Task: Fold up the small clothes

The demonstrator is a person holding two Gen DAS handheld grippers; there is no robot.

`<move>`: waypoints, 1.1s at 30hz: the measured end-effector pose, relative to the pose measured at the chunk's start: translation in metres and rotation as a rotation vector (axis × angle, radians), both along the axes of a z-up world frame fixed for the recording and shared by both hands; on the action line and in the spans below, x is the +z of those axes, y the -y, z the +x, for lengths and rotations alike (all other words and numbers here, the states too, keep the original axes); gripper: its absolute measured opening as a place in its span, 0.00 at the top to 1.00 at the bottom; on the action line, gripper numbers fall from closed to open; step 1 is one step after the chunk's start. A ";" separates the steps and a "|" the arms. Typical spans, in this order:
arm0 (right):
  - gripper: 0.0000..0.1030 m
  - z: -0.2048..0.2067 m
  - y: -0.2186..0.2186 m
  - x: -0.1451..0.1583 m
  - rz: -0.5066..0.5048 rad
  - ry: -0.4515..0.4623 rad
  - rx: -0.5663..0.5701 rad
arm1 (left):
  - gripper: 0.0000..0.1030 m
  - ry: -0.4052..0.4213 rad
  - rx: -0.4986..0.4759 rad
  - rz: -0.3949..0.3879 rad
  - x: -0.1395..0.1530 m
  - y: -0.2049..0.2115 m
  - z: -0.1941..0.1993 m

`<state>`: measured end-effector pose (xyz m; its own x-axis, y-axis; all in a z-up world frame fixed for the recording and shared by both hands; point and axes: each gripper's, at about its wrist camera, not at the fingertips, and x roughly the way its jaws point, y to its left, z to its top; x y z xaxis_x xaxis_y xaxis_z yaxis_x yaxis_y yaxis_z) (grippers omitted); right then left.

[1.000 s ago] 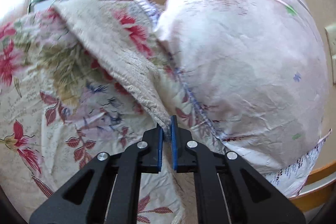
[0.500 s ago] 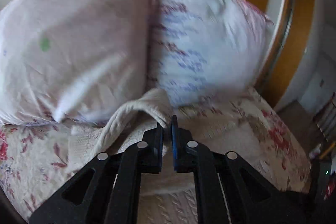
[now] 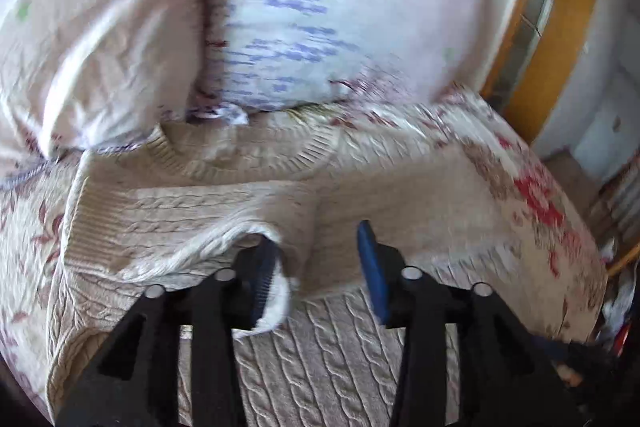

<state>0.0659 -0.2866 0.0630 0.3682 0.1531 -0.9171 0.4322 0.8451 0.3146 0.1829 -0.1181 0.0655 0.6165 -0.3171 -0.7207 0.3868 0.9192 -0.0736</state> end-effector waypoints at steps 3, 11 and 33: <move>0.16 -0.001 0.002 0.003 -0.008 0.009 -0.008 | 0.30 0.004 -0.124 0.005 -0.003 0.013 -0.020; 0.16 0.002 0.001 0.000 -0.006 0.015 -0.010 | 0.21 -0.138 -0.151 -0.231 0.003 -0.053 -0.020; 0.16 0.020 -0.033 -0.008 -0.001 0.010 0.142 | 0.70 -0.460 0.567 -0.651 -0.045 -0.196 0.037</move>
<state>0.0864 -0.2536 0.0552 0.3520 0.2036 -0.9136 0.3049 0.8979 0.3175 0.2198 0.0777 0.0204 0.5027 -0.4813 -0.7181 -0.2934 0.6864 -0.6654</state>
